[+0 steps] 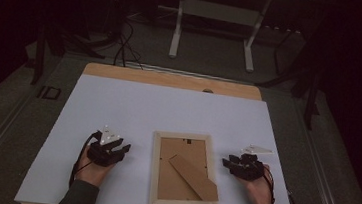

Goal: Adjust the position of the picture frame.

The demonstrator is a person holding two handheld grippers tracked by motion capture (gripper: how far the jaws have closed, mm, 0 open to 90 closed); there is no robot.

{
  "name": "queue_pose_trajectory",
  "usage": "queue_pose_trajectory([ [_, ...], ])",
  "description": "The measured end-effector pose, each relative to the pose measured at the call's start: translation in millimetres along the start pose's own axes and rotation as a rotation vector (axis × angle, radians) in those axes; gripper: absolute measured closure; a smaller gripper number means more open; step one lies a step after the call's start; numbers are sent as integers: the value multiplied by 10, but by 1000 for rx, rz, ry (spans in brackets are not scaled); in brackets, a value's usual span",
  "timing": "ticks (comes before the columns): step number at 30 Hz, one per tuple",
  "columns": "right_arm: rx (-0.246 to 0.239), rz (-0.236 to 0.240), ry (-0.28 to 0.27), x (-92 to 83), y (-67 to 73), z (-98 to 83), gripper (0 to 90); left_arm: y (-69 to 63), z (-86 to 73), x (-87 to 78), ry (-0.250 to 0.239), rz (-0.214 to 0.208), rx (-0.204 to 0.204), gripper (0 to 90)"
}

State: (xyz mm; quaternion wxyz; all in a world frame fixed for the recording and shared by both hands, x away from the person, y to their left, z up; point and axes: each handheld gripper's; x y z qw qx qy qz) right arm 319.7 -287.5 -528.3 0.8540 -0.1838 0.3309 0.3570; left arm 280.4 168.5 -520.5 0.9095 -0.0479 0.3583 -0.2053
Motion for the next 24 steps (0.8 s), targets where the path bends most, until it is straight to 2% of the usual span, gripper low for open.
queue_pose_trajectory([
  [4,-18,26,8,-4,26,-1,664,-71,0,30,9,-24,25,637],
  [6,-13,32,10,-12,33,-6,687,-88,7,53,23,-51,15,650],
  [7,-13,32,10,-12,33,-6,687,-88,7,53,23,-51,15,669],
  [8,-10,33,9,-14,34,-7,710,-108,19,77,33,-85,17,669],
  [9,-3,31,6,-8,49,-3,752,-126,23,90,39,-91,22,683],
  [13,-31,21,16,16,94,20,823,-201,35,130,60,-102,54,713],
  [17,-45,44,38,15,134,32,895,-255,42,172,77,-105,69,779],
  [22,-64,75,45,-7,180,29,898,-276,54,226,97,-101,66,898],
  [24,-78,86,46,-17,196,29,899,-286,57,247,102,-100,66,900],
])
Point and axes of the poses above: each handheld gripper's, and its own axes: x roughly forward along the jaws, z roughly out of its top, y roughly to its left, and after that the axes turned 15 degrees about -x, right-handed
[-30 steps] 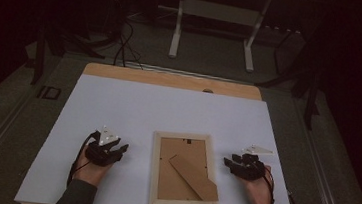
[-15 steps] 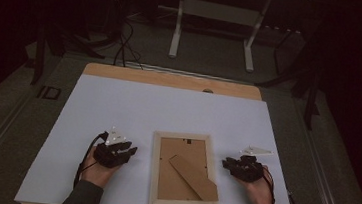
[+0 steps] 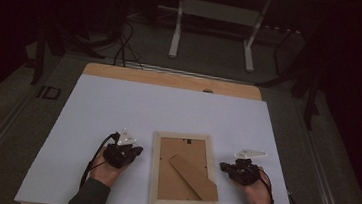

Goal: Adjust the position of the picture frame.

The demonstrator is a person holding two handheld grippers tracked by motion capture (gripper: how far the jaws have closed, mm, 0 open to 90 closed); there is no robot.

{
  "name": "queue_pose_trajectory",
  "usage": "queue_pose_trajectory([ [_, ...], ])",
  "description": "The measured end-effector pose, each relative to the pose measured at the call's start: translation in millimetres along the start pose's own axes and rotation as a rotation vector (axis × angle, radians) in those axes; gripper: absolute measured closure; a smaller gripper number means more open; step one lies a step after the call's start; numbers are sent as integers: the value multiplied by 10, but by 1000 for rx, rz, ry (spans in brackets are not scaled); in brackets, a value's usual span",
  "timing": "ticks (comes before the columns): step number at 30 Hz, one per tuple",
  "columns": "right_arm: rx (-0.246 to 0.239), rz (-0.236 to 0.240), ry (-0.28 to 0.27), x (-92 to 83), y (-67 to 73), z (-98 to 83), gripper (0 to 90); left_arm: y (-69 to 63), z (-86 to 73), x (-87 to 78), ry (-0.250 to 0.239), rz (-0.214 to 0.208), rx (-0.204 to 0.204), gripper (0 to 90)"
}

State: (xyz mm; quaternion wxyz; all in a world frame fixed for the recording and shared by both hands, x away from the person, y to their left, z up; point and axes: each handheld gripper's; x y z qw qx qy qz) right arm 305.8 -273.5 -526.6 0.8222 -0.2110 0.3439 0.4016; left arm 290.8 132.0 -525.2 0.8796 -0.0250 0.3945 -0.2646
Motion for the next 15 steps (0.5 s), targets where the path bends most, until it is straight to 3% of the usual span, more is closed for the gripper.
queue_pose_trajectory([
  [10,-35,37,15,12,97,19,900,-52,22,148,39,-10,8,900],
  [15,-65,71,22,11,154,35,899,-86,32,185,63,-2,40,900],
])
Point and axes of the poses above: each handheld gripper's, and its own axes: x roughly forward along the jaws, z roughly out of its top, y roughly to its left, and after that the axes turned 15 degrees about -x, right-handed
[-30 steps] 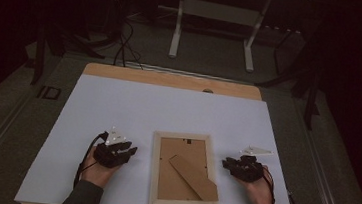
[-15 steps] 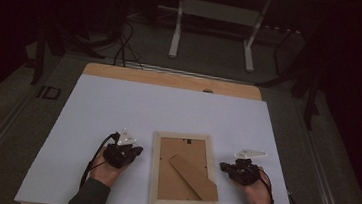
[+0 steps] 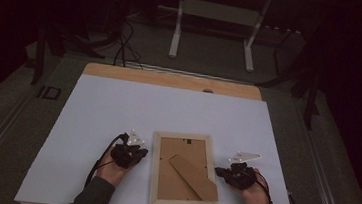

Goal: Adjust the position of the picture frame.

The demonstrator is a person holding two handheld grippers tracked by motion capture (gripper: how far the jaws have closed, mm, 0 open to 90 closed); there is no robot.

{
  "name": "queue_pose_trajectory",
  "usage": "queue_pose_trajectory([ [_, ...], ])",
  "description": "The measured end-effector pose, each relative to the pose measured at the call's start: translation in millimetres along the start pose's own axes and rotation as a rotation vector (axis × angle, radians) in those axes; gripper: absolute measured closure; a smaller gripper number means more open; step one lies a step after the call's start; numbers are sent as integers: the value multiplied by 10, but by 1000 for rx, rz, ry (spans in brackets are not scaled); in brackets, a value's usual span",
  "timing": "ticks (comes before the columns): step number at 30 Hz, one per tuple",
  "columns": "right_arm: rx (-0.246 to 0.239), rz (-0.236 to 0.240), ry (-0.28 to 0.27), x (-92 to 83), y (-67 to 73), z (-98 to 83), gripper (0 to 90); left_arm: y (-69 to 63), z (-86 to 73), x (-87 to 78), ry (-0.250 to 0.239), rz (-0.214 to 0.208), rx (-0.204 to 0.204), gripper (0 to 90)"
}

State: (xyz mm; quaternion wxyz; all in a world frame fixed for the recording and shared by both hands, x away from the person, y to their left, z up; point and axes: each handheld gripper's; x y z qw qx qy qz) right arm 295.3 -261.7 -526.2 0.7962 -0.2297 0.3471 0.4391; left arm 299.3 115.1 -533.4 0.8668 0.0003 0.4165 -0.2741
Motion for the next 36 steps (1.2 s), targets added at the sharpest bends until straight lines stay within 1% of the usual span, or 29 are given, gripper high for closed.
queue_pose_trajectory([
  [4,0,6,0,0,8,0,899,-35,11,18,4,-1,14,900],
  [8,1,8,1,0,6,0,900,-67,60,57,24,-20,33,900],
  [9,2,7,1,0,7,-1,900,-79,68,71,22,-22,36,900],
  [10,2,7,1,0,7,-1,900,-79,68,71,22,-22,36,900],
  [11,2,8,0,0,6,-2,900,-100,89,85,26,-9,34,900],
  [12,14,12,-4,0,2,-10,900,-91,90,86,26,-14,34,900],
  [14,18,15,-7,1,-3,-14,900,-84,92,88,28,-20,31,900],
  [17,19,14,-4,1,-1,-11,900,-81,98,95,25,-17,38,900],
  [18,21,13,-4,1,-1,-11,900,-82,98,101,19,-17,37,900],
  [21,22,12,-5,2,0,-13,900,-61,122,117,22,-28,30,900],
  [26,23,13,-4,3,-2,-12,900,-57,204,172,27,-10,35,900],
  [28,22,12,-6,3,-3,-14,900,-48,217,188,23,-13,31,900],
  [29,23,13,-7,4,-2,-16,900,-21,248,214,23,-27,15,900],
  [32,24,13,-8,4,-4,-18,900,-1,286,243,24,-32,15,900],
  [36,19,12,-6,4,-2,-15,900,28,348,285,30,-43,6,900],
])
Point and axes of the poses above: each handheld gripper's, and its own axes: x roughly forward along the jaws, z roughly out of its top, y roughly to its left, and after that the axes turned 15 degrees about -x, right-handed
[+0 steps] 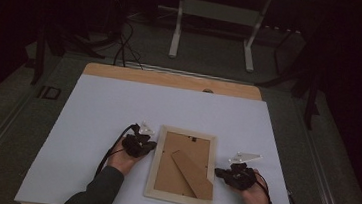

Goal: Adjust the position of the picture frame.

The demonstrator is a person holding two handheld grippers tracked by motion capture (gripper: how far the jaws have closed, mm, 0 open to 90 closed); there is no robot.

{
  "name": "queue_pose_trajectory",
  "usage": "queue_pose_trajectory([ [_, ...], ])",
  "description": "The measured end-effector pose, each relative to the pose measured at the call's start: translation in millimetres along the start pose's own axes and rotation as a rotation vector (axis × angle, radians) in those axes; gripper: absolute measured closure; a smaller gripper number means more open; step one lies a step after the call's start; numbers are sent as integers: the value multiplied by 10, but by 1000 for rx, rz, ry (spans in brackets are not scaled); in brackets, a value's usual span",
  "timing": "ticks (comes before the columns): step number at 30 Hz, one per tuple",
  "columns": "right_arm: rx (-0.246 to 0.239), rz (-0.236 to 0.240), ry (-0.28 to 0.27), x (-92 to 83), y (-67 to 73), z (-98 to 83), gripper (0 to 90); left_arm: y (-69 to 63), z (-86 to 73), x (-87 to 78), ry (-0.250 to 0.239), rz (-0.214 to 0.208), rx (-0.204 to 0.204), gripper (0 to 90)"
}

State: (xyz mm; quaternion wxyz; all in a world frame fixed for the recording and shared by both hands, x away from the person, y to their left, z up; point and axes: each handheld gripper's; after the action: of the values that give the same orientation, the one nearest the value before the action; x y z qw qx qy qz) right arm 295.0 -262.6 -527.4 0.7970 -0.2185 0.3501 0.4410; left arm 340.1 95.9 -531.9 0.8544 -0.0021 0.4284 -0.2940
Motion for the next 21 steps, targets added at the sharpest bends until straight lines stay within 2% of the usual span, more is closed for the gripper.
queue_pose_trajectory([
  [4,0,-1,0,1,2,1,900,41,58,44,1,-21,-22,900],
  [10,4,1,-3,1,-2,-3,900,60,154,120,0,-23,-47,900],
  [16,-1,-4,1,1,5,3,900,81,255,186,12,-28,-53,900],
  [19,-2,-9,-1,0,15,2,900,97,260,185,9,-42,-65,900],
  [21,-9,-5,2,-7,21,2,900,84,255,171,8,-38,-56,900],
])
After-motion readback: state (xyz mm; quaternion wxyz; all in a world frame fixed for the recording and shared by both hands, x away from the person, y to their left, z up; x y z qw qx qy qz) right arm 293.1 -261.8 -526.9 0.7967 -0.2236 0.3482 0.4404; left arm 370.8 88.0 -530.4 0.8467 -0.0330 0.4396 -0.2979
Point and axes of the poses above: each handheld gripper's, and its own axes: x roughly forward along the jaws, z roughly out of its top, y roughly to its left, and after that the axes turned 15 degrees about -x, right-handed
